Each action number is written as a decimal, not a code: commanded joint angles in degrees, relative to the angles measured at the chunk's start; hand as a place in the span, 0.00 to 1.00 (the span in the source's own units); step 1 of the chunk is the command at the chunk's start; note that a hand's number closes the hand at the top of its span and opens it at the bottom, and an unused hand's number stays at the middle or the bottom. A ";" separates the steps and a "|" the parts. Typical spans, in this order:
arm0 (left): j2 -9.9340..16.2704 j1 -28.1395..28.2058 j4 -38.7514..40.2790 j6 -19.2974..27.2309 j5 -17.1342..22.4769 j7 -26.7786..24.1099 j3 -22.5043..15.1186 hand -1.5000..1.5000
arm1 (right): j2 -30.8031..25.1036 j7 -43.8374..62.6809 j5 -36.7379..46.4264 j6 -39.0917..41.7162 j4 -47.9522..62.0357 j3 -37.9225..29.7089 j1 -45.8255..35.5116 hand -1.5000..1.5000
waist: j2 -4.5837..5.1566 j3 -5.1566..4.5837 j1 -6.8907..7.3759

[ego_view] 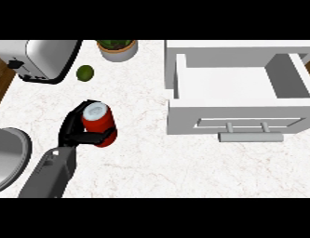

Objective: Pick up the can, place it into the drawer and close the drawer

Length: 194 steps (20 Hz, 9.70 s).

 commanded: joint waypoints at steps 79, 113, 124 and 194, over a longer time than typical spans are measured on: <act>-6.96 -56.53 6.07 40.19 21.21 34.67 -35.30 1.00 | -1.83 1.83 -0.47 -0.84 1.49 -1.58 -6.53 0.00 | 1.20 0.18 -4.75; -6.96 -53.92 11.86 50.66 30.51 27.44 -47.09 0.00 | -3.54 3.68 1.85 -1.63 0.45 -0.44 -10.96 0.00 | 1.73 0.15 -7.10; -6.96 -54.57 8.43 52.42 35.87 26.28 -46.89 0.00 | -8.17 -1.26 19.86 -1.43 -4.42 6.32 -13.37 0.00 | 1.79 0.09 -6.33; 20.98 -24.37 -42.43 51.76 24.75 46.96 -47.36 0.00 | -11.38 -9.99 74.68 -54.96 105.15 3.47 -76.64 0.00 | 1.50 0.15 6.05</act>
